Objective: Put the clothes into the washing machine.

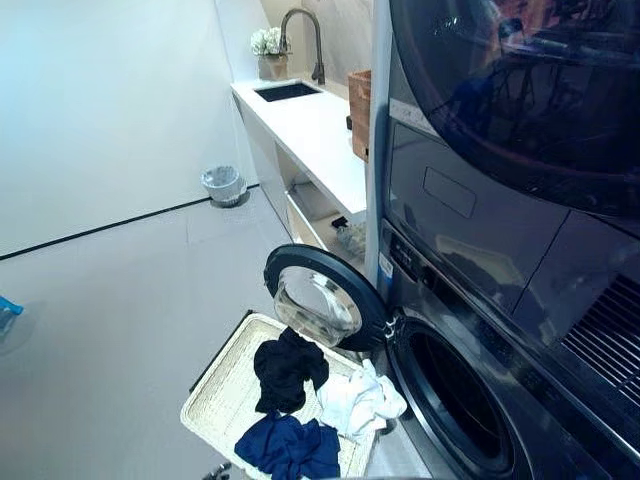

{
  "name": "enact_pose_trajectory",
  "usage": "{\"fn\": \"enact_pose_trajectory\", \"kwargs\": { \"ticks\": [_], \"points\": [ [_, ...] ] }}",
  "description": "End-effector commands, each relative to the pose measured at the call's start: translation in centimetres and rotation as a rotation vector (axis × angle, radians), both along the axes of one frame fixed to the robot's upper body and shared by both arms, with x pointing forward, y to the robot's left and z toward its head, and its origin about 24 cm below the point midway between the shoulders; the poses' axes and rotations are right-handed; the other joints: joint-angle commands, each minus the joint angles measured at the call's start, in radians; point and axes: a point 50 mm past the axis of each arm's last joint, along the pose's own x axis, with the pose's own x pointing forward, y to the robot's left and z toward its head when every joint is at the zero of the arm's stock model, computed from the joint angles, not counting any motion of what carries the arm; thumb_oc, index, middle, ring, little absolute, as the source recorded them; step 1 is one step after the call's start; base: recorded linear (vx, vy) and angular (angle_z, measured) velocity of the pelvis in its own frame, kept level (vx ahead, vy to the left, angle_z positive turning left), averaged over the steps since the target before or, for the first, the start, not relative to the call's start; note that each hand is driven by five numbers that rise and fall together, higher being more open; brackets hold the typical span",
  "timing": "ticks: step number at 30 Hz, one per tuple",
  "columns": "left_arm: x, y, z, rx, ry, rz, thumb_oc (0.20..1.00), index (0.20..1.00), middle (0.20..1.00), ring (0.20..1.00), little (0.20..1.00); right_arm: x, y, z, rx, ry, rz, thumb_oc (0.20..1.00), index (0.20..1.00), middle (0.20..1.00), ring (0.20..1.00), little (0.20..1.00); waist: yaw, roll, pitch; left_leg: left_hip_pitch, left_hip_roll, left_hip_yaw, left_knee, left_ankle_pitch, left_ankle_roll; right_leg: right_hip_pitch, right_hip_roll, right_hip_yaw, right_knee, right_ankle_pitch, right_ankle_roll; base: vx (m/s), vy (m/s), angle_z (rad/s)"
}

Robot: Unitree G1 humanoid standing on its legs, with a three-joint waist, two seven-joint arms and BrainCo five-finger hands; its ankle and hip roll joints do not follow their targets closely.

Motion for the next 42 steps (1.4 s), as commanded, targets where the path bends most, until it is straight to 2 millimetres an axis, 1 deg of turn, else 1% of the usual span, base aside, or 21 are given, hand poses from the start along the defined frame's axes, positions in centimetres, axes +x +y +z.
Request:
{"fn": "enact_pose_trajectory", "kwargs": {
  "ticks": [1,3,4,5,6,7,8,9,10,11,12,13,15,16,19,20,22,29,30,36,42],
  "points": [
    [8.5,2.4,5.0,0.134,-0.402,0.136,1.000,1.000,1.000,1.000,1.000,4.9,0.4,1.0,-0.003,-0.154,-0.062,1.000,1.000,1.000,1.000,1.000,0.048,-0.057,0.115,0.000,-0.034,0.038,0.001,-0.056,0.042,-0.094,-0.045,0.009,0.022,0.047,0.026,-0.19,-0.022,0.10],
    [11.5,2.8,7.7,0.185,-0.577,0.195,1.000,1.000,1.000,1.000,1.000,6.5,0.4,1.6,-0.012,-0.212,-0.070,1.000,1.000,1.000,1.000,1.000,0.053,-0.053,0.158,-0.051,-0.039,0.027,0.001,-0.046,0.044,-0.146,-0.042,0.009,0.023,0.059,0.023,-0.22,-0.033,0.09],
    [12.1,2.8,8.4,0.207,-0.626,0.205,1.000,1.000,1.000,1.000,1.000,6.9,0.4,1.7,-0.014,-0.225,-0.072,1.000,1.000,1.000,1.000,1.000,0.054,-0.053,0.168,-0.062,-0.041,0.024,0.001,-0.044,0.045,-0.159,-0.041,0.010,0.025,0.061,0.022,-0.27,-0.041,0.14],
    [14.5,3.0,11.4,0.281,-0.783,0.232,1.000,1.000,1.000,1.000,1.000,8.5,0.5,2.3,-0.022,-0.276,-0.066,1.000,1.000,1.000,1.000,1.000,0.058,-0.051,0.210,-0.111,-0.046,0.013,0.001,-0.031,0.050,-0.221,-0.035,0.011,0.055,0.059,0.017,-0.19,-0.027,0.21],
    [14.9,3.1,11.8,0.288,-0.803,0.237,1.000,1.000,1.000,1.000,1.000,8.8,0.6,2.4,-0.023,-0.286,-0.066,1.000,1.000,1.000,1.000,1.000,0.059,-0.050,0.216,-0.120,-0.047,0.011,0.001,-0.029,0.051,-0.233,-0.034,0.012,0.066,0.057,0.017,-0.24,-0.027,0.23],
    [16.0,3.0,13.4,0.324,-0.876,0.233,1.000,1.000,1.000,1.000,1.000,9.7,0.6,2.9,-0.025,-0.317,-0.068,1.000,1.000,1.000,1.000,1.000,0.062,-0.048,0.238,-0.145,-0.050,0.003,0.001,-0.020,0.053,-0.268,-0.029,0.011,0.095,0.050,0.013,-0.18,-0.009,0.11],
    [17.4,2.8,15.5,0.401,-0.978,0.216,1.000,1.000,1.000,1.000,1.000,11.1,0.5,3.6,-0.030,-0.362,-0.071,1.000,1.000,1.000,1.000,1.000,0.064,-0.044,0.275,-0.185,-0.054,-0.013,0.002,-0.005,0.055,-0.321,-0.023,0.011,0.131,0.047,0.009,-0.20,-0.001,0.02],
    [18.3,2.6,16.9,0.433,-1.032,0.214,1.000,1.000,1.000,1.000,1.000,12.1,0.3,4.2,-0.035,-0.386,-0.068,1.000,1.000,1.000,1.000,1.000,0.064,-0.043,0.293,-0.211,-0.056,-0.019,0.010,0.002,0.055,-0.352,-0.022,0.013,0.151,0.046,0.007,-0.13,0.006,-0.04],
    [18.5,2.6,17.1,0.438,-1.042,0.216,1.000,1.000,1.000,1.000,1.000,12.2,0.3,4.3,-0.036,-0.389,-0.067,1.000,1.000,1.000,1.000,1.000,0.065,-0.043,0.296,-0.216,-0.057,-0.019,0.011,0.003,0.055,-0.358,-0.022,0.013,0.154,0.046,0.007,-0.08,0.012,0.02],
    [19.0,2.6,18.0,0.450,-1.080,0.230,1.000,1.000,1.000,1.000,1.000,12.8,0.2,4.6,-0.039,-0.404,-0.063,1.000,1.000,1.000,1.000,1.000,0.064,-0.042,0.308,-0.231,-0.059,-0.020,0.015,0.005,0.055,-0.374,-0.021,0.015,0.162,0.047,0.008,-0.09,0.005,0.02],
    [20.0,2.4,19.8,0.489,-1.150,0.236,1.000,1.000,1.000,1.000,1.000,13.8,0.0,5.4,-0.044,-0.437,-0.057,1.000,1.000,1.000,1.000,1.000,0.064,-0.045,0.332,-0.258,-0.061,-0.018,0.024,0.009,0.056,-0.405,-0.020,0.018,0.177,0.047,0.010,-0.10,-0.001,0.05],
    [20.3,2.3,20.4,0.503,-1.174,0.233,1.000,1.000,1.000,1.000,1.000,14.2,-0.1,5.6,-0.045,-0.449,-0.055,1.000,1.000,1.000,1.000,1.000,0.064,-0.047,0.341,-0.267,-0.062,-0.017,0.027,0.010,0.056,-0.415,-0.020,0.018,0.179,0.049,0.011,-0.14,-0.023,-0.01],
    [21.9,1.6,23.8,0.602,-1.306,0.184,1.000,1.000,1.000,1.000,1.000,16.4,-0.2,7.2,-0.042,-0.519,-0.051,1.000,1.000,1.000,1.000,1.000,0.062,-0.063,0.389,-0.342,-0.069,-0.013,0.077,0.006,0.054,-0.481,-0.020,0.020,0.204,0.060,0.014,-0.15,-0.057,-0.05],
    [22.3,1.4,25.1,0.642,-1.353,0.158,1.000,1.000,1.000,1.000,1.000,17.0,-0.3,7.7,-0.039,-0.542,-0.048,1.000,1.000,1.000,1.000,1.000,0.061,-0.069,0.405,-0.367,-0.072,-0.013,0.099,0.005,0.053,-0.502,-0.019,0.019,0.215,0.063,0.014,-0.10,-0.053,0.00],
    [22.6,1.2,25.8,0.682,-1.378,0.125,1.000,1.000,1.000,1.000,1.000,17.3,-0.3,7.9,-0.039,-0.556,-0.045,1.000,1.000,1.000,1.000,1.000,0.059,-0.074,0.405,-0.395,-0.074,-0.014,0.118,0.002,0.052,-0.526,-0.019,0.019,0.223,0.065,0.015,-0.04,-0.011,0.02],
    [23.5,0.3,28.0,0.805,-1.459,0.014,1.000,1.000,1.000,1.000,1.000,18.7,-0.3,9.1,-0.040,-0.604,-0.025,1.000,1.000,1.000,1.000,1.000,0.053,-0.087,0.405,-0.493,-0.079,-0.011,0.172,0.000,0.049,-0.617,-0.017,0.012,0.268,0.066,0.017,-0.11,0.002,0.03],
    [24.2,-0.5,29.5,0.889,-1.502,-0.072,1.000,1.000,1.000,1.000,1.000,19.7,-0.5,10.2,-0.050,-0.634,-0.007,1.000,1.000,1.000,1.000,1.000,0.046,-0.087,0.405,-0.574,-0.083,-0.013,0.212,0.005,0.048,-0.695,-0.013,0.013,0.312,0.064,0.018,-0.10,0.033,0.03],
    [26.0,-1.4,32.9,1.148,-1.519,-0.315,1.000,1.000,1.000,1.000,1.000,21.8,-1.1,12.7,-0.073,-0.704,0.032,1.000,1.000,1.000,1.000,1.000,0.017,-0.088,0.405,-0.747,-0.101,-0.015,0.331,-0.014,0.053,-0.862,0.004,0.024,0.400,0.062,0.010,-0.05,0.029,0.00],
    [26.0,-1.4,33.0,1.152,-1.520,-0.318,1.000,1.000,1.000,1.000,1.000,21.9,-1.1,12.7,-0.074,-0.706,0.033,1.000,1.000,1.000,1.000,1.000,0.016,-0.088,0.405,-0.753,-0.101,-0.015,0.335,-0.015,0.054,-0.867,0.005,0.024,0.403,0.062,0.010,-0.05,0.010,0.05],
    [27.3,-1.4,35.6,1.244,-1.498,-0.368,1.000,1.000,1.000,1.000,1.000,23.5,-0.8,14.3,-0.074,-0.747,0.078,1.000,1.000,1.000,1.000,1.000,-0.010,-0.091,0.405,-0.858,-0.091,-0.005,0.408,-0.029,0.053,-0.972,0.014,0.033,0.451,0.059,0.004,-0.02,0.017,-0.02],
    [27.9,-0.9,36.7,1.299,-1.466,-0.343,1.000,1.000,1.000,1.000,1.000,24.1,-0.4,14.9,-0.078,-0.758,0.107,1.000,1.000,1.000,1.000,1.000,-0.024,-0.093,0.405,-0.900,-0.086,-0.007,0.432,-0.036,0.047,-1.014,0.025,0.044,0.470,0.051,-0.001,0.01,0.004,-0.01]
  ]
}}
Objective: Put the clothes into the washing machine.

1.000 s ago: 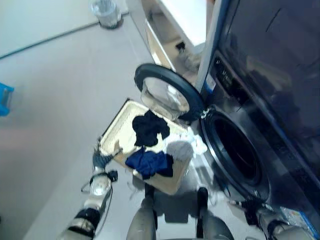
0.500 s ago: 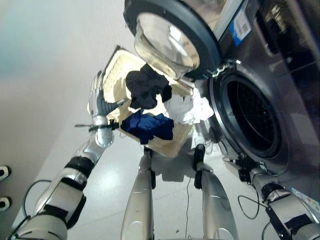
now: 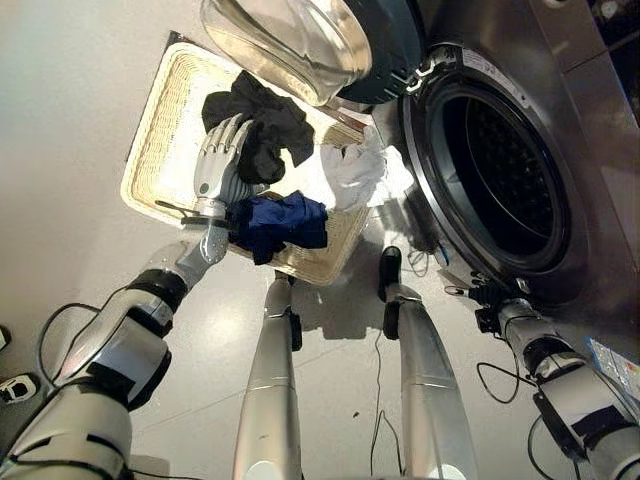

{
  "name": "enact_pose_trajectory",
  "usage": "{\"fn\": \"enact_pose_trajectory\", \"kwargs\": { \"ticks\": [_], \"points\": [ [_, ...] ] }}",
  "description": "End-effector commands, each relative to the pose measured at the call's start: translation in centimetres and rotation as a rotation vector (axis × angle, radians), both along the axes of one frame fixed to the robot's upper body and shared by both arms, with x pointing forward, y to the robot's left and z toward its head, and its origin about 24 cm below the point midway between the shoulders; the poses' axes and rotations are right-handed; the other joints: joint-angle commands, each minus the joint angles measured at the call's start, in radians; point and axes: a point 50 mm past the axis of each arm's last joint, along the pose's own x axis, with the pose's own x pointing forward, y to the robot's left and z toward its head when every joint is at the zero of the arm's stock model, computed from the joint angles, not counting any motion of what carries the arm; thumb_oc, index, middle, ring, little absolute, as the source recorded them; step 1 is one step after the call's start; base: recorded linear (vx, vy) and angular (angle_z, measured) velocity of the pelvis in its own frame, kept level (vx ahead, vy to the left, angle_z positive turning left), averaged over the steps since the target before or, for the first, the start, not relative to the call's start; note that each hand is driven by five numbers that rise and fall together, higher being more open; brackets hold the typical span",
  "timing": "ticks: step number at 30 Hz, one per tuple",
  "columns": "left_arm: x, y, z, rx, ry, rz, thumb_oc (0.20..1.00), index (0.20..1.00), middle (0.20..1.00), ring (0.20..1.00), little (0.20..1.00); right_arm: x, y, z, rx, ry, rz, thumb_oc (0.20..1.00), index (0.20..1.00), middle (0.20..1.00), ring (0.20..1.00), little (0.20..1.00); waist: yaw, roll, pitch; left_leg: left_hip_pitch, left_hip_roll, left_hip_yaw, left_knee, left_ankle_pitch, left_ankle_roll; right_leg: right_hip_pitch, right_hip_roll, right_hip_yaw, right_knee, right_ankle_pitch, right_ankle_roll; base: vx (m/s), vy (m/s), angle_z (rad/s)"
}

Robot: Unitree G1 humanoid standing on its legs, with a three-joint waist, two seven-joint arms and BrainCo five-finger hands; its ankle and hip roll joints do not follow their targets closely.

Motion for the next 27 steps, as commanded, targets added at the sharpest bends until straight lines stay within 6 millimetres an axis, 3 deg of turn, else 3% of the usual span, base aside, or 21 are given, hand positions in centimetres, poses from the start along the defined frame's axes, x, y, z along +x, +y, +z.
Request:
{"fn": "enact_pose_trajectory", "kwargs": {
  "ticks": [1,14,27],
  "points": [
    [0.2,1.4,3.2,-0.024,-0.100,0.062,1.000,1.000,1.000,1.000,1.000,-0.5,-0.7,-0.1,-0.015,0.009,-0.001,1.000,1.000,1.000,1.000,1.000,0.010,-0.053,-0.023,-0.032,-0.059,0.047,0.161,-0.144,0.051,0.019,0.057,0.016,-0.173,0.150,0.044,0.02,0.018,-0.03],
    [0.1,2.5,6.0,-0.048,-0.305,0.194,1.000,1.000,1.000,1.000,1.000,0.6,0.7,0.6,-0.004,-0.030,0.032,1.000,1.000,1.000,1.000,1.000,0.001,-0.079,-0.023,-0.083,-0.070,0.018,0.192,-0.151,0.047,-0.021,0.077,0.022,-0.159,0.149,0.037,0.00,0.000,0.00],
    [1.5,3.5,4.8,-0.026,-0.017,0.275,1.000,1.000,1.000,1.000,1.000,1.7,1.2,1.7,-0.020,-0.045,0.064,1.000,1.000,1.000,1.000,1.000,-0.012,-0.094,-0.023,-0.107,-0.071,0.008,0.199,-0.150,0.045,-0.040,0.086,0.030,-0.164,0.159,0.039,0.00,0.002,0.00]
  ]
}}
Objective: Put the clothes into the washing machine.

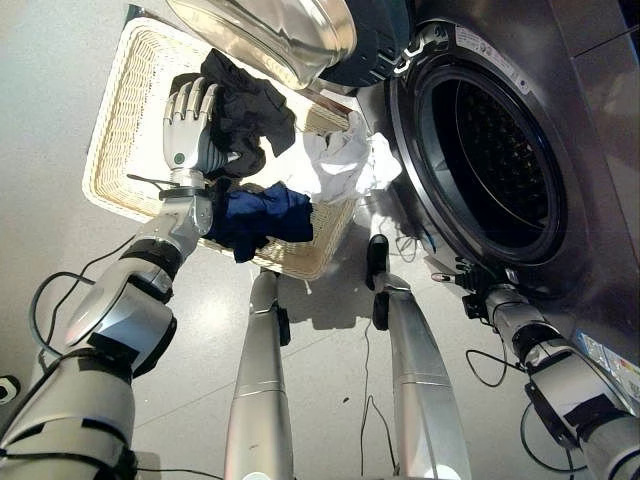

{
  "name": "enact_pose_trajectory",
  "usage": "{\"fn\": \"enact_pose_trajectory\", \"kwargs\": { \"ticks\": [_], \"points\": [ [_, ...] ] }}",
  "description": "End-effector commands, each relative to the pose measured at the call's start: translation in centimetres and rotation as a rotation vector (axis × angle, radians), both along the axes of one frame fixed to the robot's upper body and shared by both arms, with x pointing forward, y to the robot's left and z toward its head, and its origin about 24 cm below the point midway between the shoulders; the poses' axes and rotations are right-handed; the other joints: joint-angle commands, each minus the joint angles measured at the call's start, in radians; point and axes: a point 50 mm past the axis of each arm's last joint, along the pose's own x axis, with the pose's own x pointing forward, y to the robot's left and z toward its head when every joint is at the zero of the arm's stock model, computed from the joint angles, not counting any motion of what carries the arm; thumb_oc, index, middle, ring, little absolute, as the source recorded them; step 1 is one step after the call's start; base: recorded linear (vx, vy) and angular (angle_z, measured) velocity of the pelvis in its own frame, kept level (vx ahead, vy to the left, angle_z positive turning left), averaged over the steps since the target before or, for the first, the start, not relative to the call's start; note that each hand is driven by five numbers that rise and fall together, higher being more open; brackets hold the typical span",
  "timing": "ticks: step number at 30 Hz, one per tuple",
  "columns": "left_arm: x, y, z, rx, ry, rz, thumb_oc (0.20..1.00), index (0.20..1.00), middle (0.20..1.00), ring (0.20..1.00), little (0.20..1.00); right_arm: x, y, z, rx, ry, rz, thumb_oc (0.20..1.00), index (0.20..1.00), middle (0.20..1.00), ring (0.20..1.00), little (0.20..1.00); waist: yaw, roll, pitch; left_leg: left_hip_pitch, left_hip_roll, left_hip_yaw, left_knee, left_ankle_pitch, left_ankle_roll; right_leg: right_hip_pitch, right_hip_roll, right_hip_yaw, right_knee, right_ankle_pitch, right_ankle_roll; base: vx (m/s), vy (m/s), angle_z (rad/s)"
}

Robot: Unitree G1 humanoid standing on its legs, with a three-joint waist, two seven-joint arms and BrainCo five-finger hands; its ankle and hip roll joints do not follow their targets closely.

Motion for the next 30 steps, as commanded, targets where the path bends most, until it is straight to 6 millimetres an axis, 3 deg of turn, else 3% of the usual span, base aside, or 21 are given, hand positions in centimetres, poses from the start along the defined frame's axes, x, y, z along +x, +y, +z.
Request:
{"fn": "enact_pose_trajectory", "kwargs": {
  "ticks": [1,10,11,12,13,14,15,17,19,20,30],
  "points": [
    [0.3,1.0,1.7,-0.060,0.012,0.042,1.000,1.000,1.000,1.000,1.000,-0.2,-0.8,0.2,-0.029,0.004,-0.005,1.000,1.000,1.000,1.000,1.000,0.014,-0.040,-0.020,-0.028,-0.071,0.009,0.162,-0.137,0.052,0.046,0.082,0.019,-0.196,0.170,0.045,0.00,0.044,0.00],
    [0.9,2.0,1.1,-0.149,0.203,0.094,1.000,1.000,1.000,1.000,1.000,0.7,-0.8,1.6,-0.042,-0.028,0.011,1.000,1.000,1.000,1.000,1.000,0.005,-0.041,-0.020,-0.046,-0.069,0.010,0.156,-0.134,0.053,0.028,0.088,0.026,-0.204,0.174,0.046,0.00,0.008,0.00],
    [0.9,2.0,1.1,-0.151,0.212,0.097,0.881,0.881,0.881,0.881,0.881,0.8,-0.8,1.7,-0.042,-0.030,0.012,1.000,1.000,1.000,1.000,1.000,0.005,-0.041,-0.020,-0.046,-0.069,0.010,0.156,-0.134,0.053,0.027,0.089,0.027,-0.204,0.174,0.046,0.00,0.000,0.00],
    [0.9,2.1,1.1,-0.153,0.218,0.100,0.837,0.837,0.837,0.837,0.837,0.8,-0.8,1.7,-0.043,-0.031,0.012,1.000,1.000,1.000,1.000,1.000,0.004,-0.042,-0.020,-0.048,-0.069,0.010,0.156,-0.133,0.053,0.025,0.089,0.027,-0.204,0.174,0.046,0.00,0.000,0.00],
    [1.0,2.2,1.1,-0.170,0.247,0.108,0.686,0.686,0.686,0.686,0.686,0.9,-0.9,1.9,-0.044,-0.038,0.013,1.000,1.000,1.000,1.000,1.000,0.002,-0.042,-0.020,-0.048,-0.069,0.010,0.154,-0.132,0.054,0.023,0.089,0.027,-0.204,0.176,0.046,0.00,0.000,0.00],
    [1.1,2.2,1.1,-0.171,0.257,0.111,0.586,0.586,0.586,0.586,0.586,1.0,-0.9,2.1,-0.045,-0.041,0.015,1.000,1.000,1.000,1.000,1.000,-0.001,-0.042,-0.020,-0.049,-0.069,0.011,0.155,-0.132,0.053,0.022,0.088,0.028,-0.205,0.177,0.047,0.00,0.000,0.00],
    [1.1,2.2,1.1,-0.172,0.259,0.112,0.583,0.583,0.583,0.583,0.583,1.0,-0.9,2.1,-0.045,-0.041,0.015,1.000,1.000,1.000,1.000,1.000,-0.001,-0.042,-0.020,-0.050,-0.069,0.011,0.155,-0.132,0.053,0.021,0.088,0.029,-0.205,0.178,0.047,0.00,0.000,0.00],
    [1.1,2.4,1.3,-0.189,0.273,0.125,0.605,0.605,0.605,0.605,0.605,1.2,-0.9,2.5,-0.047,-0.052,0.020,1.000,1.000,1.000,1.000,1.000,-0.005,-0.041,-0.020,-0.054,-0.069,0.013,0.153,-0.129,0.052,0.015,0.088,0.031,-0.207,0.181,0.048,0.00,0.000,0.00],
    [1.2,2.4,1.4,-0.197,0.275,0.127,0.702,0.702,0.702,0.702,0.702,1.3,-0.8,2.6,-0.048,-0.056,0.023,1.000,1.000,1.000,1.000,1.000,-0.006,-0.042,-0.020,-0.056,-0.068,0.014,0.152,-0.128,0.051,0.013,0.088,0.032,-0.208,0.181,0.047,0.00,0.000,0.00],
    [1.2,2.3,1.7,-0.196,0.265,0.131,1.000,1.000,1.000,1.000,1.000,1.5,-0.7,2.8,-0.049,-0.061,0.028,1.000,1.000,1.000,1.000,1.000,-0.009,-0.043,-0.020,-0.058,-0.067,0.014,0.150,-0.126,0.049,0.010,0.088,0.033,-0.210,0.182,0.047,0.00,0.000,0.00],
    [1.3,1.4,3.1,-0.163,0.166,0.106,1.000,1.000,1.000,1.000,1.000,1.9,0.0,3.1,-0.045,-0.082,0.042,1.000,1.000,1.000,1.000,1.000,-0.012,-0.050,-0.020,-0.062,-0.067,0.012,0.133,-0.120,0.046,0.005,0.091,0.033,-0.223,0.189,0.049,0.00,0.000,0.00]
  ]
}}
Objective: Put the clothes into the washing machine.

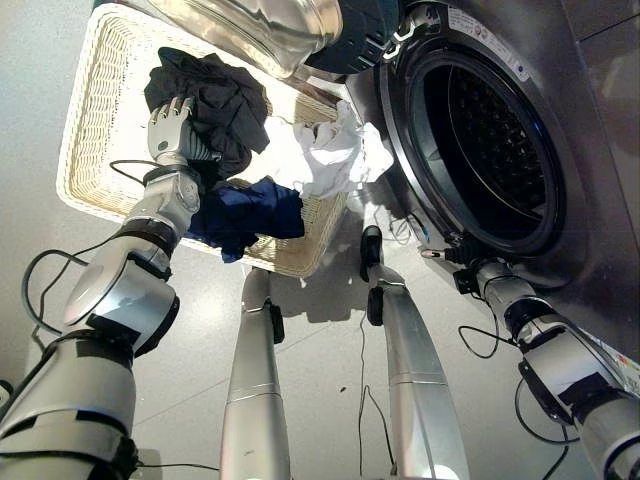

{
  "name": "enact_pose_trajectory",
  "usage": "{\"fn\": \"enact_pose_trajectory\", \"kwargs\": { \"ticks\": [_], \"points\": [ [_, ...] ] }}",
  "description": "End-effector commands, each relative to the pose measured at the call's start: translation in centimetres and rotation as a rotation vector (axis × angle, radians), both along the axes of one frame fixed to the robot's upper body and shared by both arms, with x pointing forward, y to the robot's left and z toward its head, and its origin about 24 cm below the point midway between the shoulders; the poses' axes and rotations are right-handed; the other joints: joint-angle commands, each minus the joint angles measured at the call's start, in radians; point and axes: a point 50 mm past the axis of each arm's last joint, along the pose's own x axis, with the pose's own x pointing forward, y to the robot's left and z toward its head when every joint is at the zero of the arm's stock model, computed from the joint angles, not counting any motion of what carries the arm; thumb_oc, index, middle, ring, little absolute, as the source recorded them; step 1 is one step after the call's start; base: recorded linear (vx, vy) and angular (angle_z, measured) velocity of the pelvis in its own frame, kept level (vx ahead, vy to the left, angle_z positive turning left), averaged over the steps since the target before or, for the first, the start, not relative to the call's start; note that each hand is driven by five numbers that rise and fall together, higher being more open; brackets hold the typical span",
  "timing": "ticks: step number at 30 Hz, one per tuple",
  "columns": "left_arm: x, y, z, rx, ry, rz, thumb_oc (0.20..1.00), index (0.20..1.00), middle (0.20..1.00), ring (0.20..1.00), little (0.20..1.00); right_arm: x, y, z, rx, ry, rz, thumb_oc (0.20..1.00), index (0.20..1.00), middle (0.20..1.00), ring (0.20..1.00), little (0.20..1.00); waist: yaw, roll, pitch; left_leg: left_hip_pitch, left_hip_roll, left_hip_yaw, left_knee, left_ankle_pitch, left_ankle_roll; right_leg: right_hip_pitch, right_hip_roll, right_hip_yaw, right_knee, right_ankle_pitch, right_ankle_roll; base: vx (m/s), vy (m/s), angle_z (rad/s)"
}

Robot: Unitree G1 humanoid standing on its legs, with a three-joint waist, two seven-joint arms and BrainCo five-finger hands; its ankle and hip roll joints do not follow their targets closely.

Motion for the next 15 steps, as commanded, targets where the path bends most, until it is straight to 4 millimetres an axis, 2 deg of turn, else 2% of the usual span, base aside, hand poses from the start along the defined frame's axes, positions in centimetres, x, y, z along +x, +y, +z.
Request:
{"fn": "enact_pose_trajectory", "kwargs": {
  "ticks": [1,8,15],
  "points": [
    [0.17,-0.49,1.13,-0.002,-0.048,-0.006,1.000,1.000,1.000,1.000,1.000,-0.74,-1.41,-0.40,-0.021,0.004,-0.030,1.000,1.000,1.000,1.000,1.000,0.012,-0.047,-0.018,-0.019,-0.075,0.009,0.125,-0.119,0.051,0.049,0.078,0.021,-0.217,0.177,0.050,0.00,0.000,0.00],
    [0.35,-1.20,0.96,0.071,-0.035,-0.018,1.000,1.000,1.000,1.000,1.000,-0.63,-1.18,-0.37,-0.021,0.001,-0.023,1.000,1.000,1.000,1.000,1.000,0.009,-0.050,-0.018,-0.017,-0.077,0.010,0.118,-0.116,0.052,0.048,0.081,0.024,-0.223,0.182,0.050,0.00,0.000,0.00],
    [0.17,-1.37,1.33,0.113,-0.111,-0.003,1.000,1.000,1.000,1.000,1.000,-0.43,-0.98,-0.15,-0.023,-0.008,-0.018,1.000,1.000,1.000,1.000,1.000,0.008,-0.053,-0.018,-0.020,-0.075,0.011,0.110,-0.112,0.050,0.045,0.081,0.024,-0.229,0.185,0.051,0.00,0.000,0.00]
  ]
}}
